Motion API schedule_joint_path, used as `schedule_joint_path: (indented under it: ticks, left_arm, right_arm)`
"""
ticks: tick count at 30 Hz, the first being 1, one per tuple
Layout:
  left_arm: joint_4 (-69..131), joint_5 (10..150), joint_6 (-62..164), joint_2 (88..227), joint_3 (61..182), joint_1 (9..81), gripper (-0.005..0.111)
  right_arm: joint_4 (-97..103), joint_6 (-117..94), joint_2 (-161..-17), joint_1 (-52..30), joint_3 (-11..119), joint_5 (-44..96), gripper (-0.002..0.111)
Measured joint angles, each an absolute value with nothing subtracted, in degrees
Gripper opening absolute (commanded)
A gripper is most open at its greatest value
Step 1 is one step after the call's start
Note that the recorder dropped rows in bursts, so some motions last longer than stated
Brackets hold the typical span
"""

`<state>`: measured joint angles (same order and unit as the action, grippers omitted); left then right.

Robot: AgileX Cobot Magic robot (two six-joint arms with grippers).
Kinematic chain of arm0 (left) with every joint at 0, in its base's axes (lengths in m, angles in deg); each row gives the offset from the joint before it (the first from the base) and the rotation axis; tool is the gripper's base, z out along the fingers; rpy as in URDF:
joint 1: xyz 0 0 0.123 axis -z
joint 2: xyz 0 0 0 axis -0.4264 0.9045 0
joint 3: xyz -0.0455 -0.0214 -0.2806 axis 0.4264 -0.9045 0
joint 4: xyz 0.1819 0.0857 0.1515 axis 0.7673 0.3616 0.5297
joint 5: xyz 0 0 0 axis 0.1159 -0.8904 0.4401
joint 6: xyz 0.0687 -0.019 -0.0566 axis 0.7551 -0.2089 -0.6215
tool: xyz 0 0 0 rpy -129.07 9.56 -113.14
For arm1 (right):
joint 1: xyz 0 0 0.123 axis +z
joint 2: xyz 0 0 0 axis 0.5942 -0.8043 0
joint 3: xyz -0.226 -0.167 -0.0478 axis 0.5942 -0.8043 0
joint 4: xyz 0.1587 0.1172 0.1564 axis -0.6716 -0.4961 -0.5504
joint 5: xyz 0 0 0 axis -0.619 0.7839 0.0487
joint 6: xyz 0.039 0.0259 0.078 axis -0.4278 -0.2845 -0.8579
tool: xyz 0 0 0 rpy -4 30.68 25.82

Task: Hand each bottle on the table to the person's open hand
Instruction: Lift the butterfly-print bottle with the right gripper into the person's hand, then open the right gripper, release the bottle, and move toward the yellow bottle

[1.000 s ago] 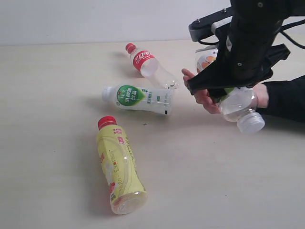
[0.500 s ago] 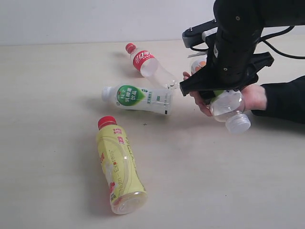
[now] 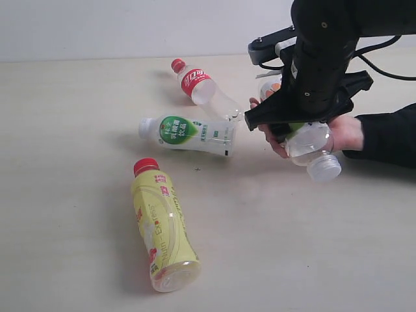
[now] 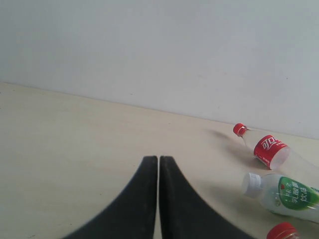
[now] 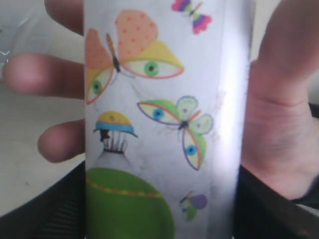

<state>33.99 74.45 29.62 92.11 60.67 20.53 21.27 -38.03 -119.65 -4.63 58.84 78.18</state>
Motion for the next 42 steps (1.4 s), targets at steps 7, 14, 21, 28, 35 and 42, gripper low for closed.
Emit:
schedule_joint_path:
  ticks: [7, 14, 21, 28, 35, 42]
  left_arm:
    - [34.0, 74.4, 29.6, 92.1, 60.7, 20.5, 0.004]
    - [34.0, 74.4, 29.6, 92.1, 60.7, 20.5, 0.004]
    - [34.0, 74.4, 29.6, 92.1, 60.7, 20.5, 0.004]
    - [34.0, 74.4, 29.6, 92.1, 60.7, 20.5, 0.004]
    - [34.0, 74.4, 29.6, 92.1, 60.7, 20.5, 0.004]
    - [34.0, 74.4, 29.6, 92.1, 60.7, 20.5, 0.004]
  right_arm:
    - [21.3, -37.9, -119.6, -4.6, 58.9, 77.9, 0.081]
    - [22.0, -37.8, -119.6, -4.6, 59.0, 78.0, 0.081]
    - [24.4, -37.2, -115.2, -4.6, 61.7, 82.1, 0.080]
    - [22.4, -34.2, -104.3, -4.6, 62.9, 80.6, 0.030]
    - [0.7, -16.4, -92.5, -3.0, 60.5, 73.0, 0.001]
    - [-12.9, -6.3, -90.1, 2.8, 54.1, 71.1, 0.001]
